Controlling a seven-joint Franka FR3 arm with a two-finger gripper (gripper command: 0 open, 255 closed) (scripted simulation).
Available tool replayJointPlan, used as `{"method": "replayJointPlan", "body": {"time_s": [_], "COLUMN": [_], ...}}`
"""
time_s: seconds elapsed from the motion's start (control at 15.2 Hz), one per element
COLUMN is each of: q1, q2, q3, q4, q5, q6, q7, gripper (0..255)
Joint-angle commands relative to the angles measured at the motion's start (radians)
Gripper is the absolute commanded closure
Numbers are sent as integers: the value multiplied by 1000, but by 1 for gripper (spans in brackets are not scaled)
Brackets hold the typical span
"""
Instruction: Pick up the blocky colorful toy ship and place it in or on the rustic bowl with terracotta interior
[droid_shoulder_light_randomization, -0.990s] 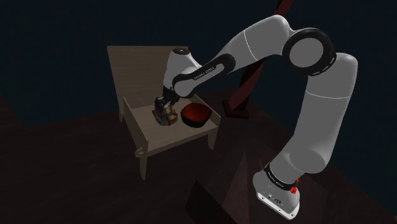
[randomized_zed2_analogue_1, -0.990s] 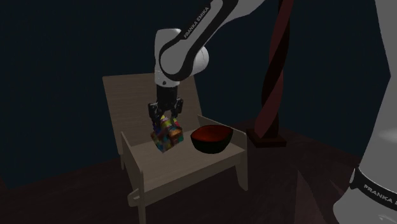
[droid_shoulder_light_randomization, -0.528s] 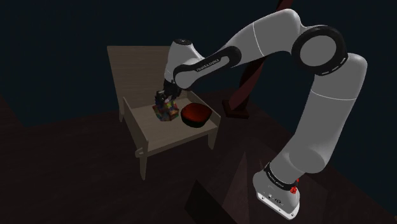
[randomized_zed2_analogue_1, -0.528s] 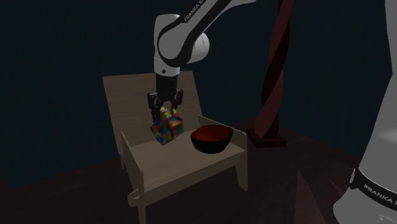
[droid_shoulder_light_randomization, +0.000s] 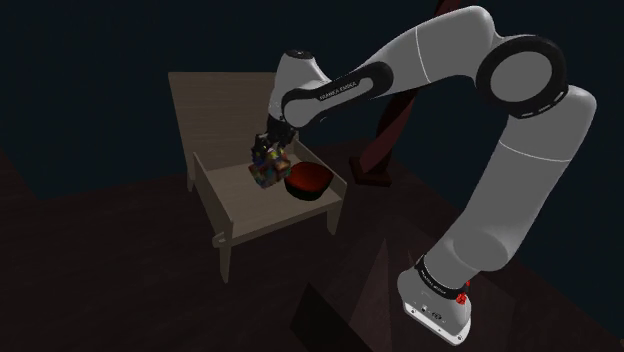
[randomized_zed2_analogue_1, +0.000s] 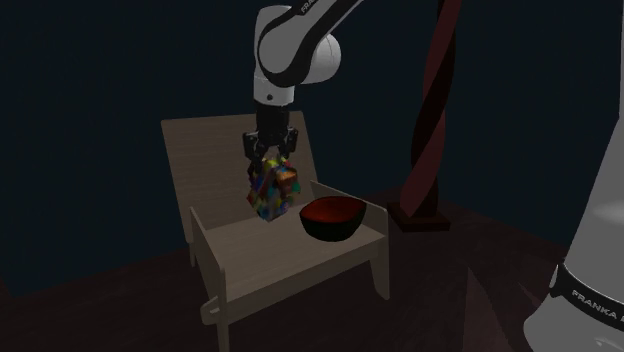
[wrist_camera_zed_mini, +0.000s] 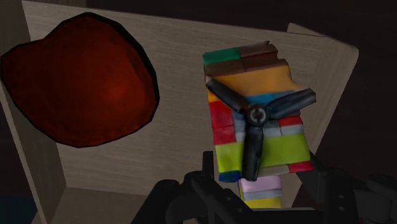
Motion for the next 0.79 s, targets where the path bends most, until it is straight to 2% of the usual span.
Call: {"method": "replayJointPlan", "body": {"time_s": [0.0,0.73], "q1": [-31,-188], "q2": [-34,-195], "q3": [-8,-98], "q4": [-32,-203], "q5": [22,136], "q6": [3,17], "q7": [-53,-374], "gripper": [255,255]}}
